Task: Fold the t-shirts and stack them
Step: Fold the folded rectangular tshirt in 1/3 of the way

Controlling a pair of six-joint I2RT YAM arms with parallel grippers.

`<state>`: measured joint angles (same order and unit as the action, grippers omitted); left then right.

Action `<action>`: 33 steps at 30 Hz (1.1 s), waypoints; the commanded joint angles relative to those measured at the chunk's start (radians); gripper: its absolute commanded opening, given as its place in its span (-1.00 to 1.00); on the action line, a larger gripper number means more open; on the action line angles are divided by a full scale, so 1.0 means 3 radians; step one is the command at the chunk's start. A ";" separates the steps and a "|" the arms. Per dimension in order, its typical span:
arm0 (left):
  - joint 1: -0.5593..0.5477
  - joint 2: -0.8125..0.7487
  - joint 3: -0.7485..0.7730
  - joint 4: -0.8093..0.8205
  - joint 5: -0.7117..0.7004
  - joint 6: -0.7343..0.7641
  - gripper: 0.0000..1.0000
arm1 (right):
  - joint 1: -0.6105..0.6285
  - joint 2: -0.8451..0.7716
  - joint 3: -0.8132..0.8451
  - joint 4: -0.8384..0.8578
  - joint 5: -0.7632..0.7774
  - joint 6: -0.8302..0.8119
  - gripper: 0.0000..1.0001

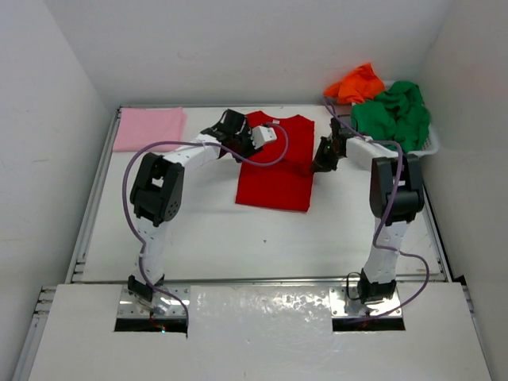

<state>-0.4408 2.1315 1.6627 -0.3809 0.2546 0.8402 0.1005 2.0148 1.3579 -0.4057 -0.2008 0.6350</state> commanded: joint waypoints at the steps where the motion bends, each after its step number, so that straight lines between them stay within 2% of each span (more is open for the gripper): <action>1: 0.0043 0.0033 0.0103 0.0471 -0.0382 -0.0366 -0.23 | -0.0120 0.0176 0.0407 0.0069 0.0138 -0.0071 -0.57; 5: 0.0099 0.0110 0.0342 0.0682 -0.0950 -0.0556 -0.05 | -0.0202 0.0396 0.1152 -0.0119 0.0214 -0.0168 -0.35; 9: 0.0252 0.0187 0.0838 0.0355 -0.0885 -0.0765 -0.04 | -0.0197 0.0382 0.1620 -0.0345 0.0291 -0.0510 -0.30; 10: 0.0293 0.0141 0.0895 0.0273 -0.0804 -0.0806 -0.05 | -0.0192 0.0316 0.1585 -0.0345 0.0281 -0.0632 -0.29; 11: 0.0364 0.0105 0.0971 0.0100 -0.0459 -0.0822 -0.05 | -0.0187 0.0117 0.1387 -0.0274 0.0256 -0.0689 -0.29; 13: 0.0401 -0.0013 0.0957 -0.0180 -0.0099 -0.0766 -0.06 | -0.0141 -0.0124 0.1039 -0.0106 0.0179 -0.0787 -0.44; 14: 0.0396 -0.0043 0.0942 -0.0309 0.0217 -0.0685 -0.06 | -0.0075 -0.0337 0.0657 0.0123 0.0022 -0.0807 -0.53; 15: 0.0385 -0.0094 0.0916 -0.0406 0.0382 -0.0689 -0.07 | -0.0019 -0.0416 0.0512 0.0201 -0.0046 -0.0843 -0.70; 16: 0.0370 -0.0110 0.0885 -0.0559 0.0530 -0.0704 -0.10 | 0.0038 -0.0457 0.0328 0.0278 -0.0102 -0.0879 -0.78; 17: 0.0355 -0.0135 0.0779 -0.0611 0.0790 -0.0730 -0.16 | 0.0170 -0.0472 0.0281 0.0294 -0.0239 -0.0904 -0.84; 21: 0.0273 -0.0253 0.0303 -0.0597 0.1063 -0.0771 -0.22 | 0.0375 -0.0279 0.0112 0.0646 -0.0883 -0.0670 -1.00; 28: 0.0227 -0.0662 -0.0520 -0.0561 0.1221 -0.0878 -0.20 | 0.0626 0.0248 0.0372 0.0953 -0.1099 -0.0409 -1.00; 33: 0.0094 -0.0892 -0.1338 -0.0132 0.1171 -0.1082 -0.16 | 0.0667 0.0672 0.0556 0.1224 -0.1304 -0.0072 -1.00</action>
<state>-0.3908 1.9457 1.3216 -0.5243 0.5701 0.5659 0.2981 2.1841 1.4647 -0.1555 -0.5190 0.5316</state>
